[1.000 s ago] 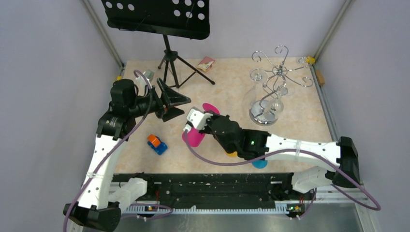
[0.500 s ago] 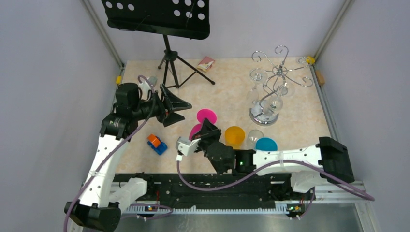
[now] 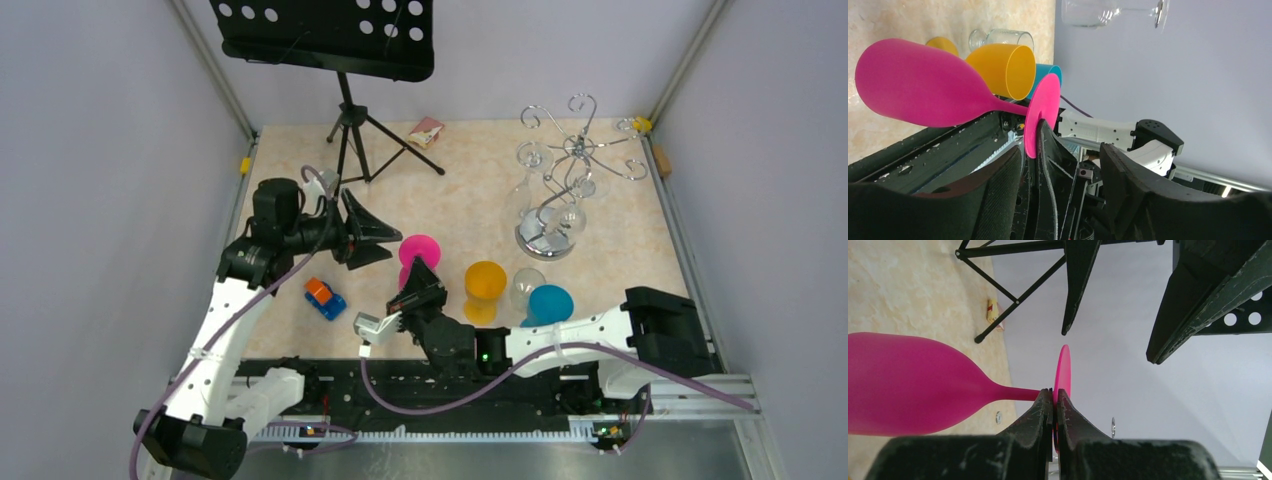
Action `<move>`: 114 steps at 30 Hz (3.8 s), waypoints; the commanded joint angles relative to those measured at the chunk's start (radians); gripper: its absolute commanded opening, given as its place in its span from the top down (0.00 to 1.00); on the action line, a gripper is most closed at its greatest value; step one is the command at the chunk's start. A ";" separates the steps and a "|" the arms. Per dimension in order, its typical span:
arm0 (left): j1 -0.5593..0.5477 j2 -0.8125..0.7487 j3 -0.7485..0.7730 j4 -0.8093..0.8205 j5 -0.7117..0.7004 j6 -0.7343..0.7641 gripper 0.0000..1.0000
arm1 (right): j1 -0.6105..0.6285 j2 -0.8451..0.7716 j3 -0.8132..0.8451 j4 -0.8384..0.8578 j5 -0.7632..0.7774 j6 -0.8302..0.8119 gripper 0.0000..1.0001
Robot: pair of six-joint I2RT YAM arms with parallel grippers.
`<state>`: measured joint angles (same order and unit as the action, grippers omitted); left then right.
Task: Place the wine glass upside down on the wine glass rack
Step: Turn the wine glass upside down at the wine rack.
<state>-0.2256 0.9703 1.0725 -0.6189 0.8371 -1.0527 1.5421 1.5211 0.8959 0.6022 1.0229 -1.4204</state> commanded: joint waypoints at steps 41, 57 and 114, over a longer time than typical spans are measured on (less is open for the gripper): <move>-0.100 0.076 0.062 -0.081 -0.036 0.231 0.58 | 0.028 0.039 0.057 0.130 0.042 -0.080 1.00; -0.101 0.063 -0.016 0.072 0.006 0.149 0.72 | 0.037 0.053 0.078 0.180 0.031 -0.089 1.00; -0.101 -0.076 0.171 -0.170 -0.524 0.513 1.00 | 0.005 0.086 0.641 -0.923 -0.129 1.024 0.13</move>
<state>-0.3256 0.9474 1.2507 -0.8494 0.3603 -0.5434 1.5673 1.6196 1.4437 -0.2062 0.9497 -0.5884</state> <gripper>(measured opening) 0.012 0.867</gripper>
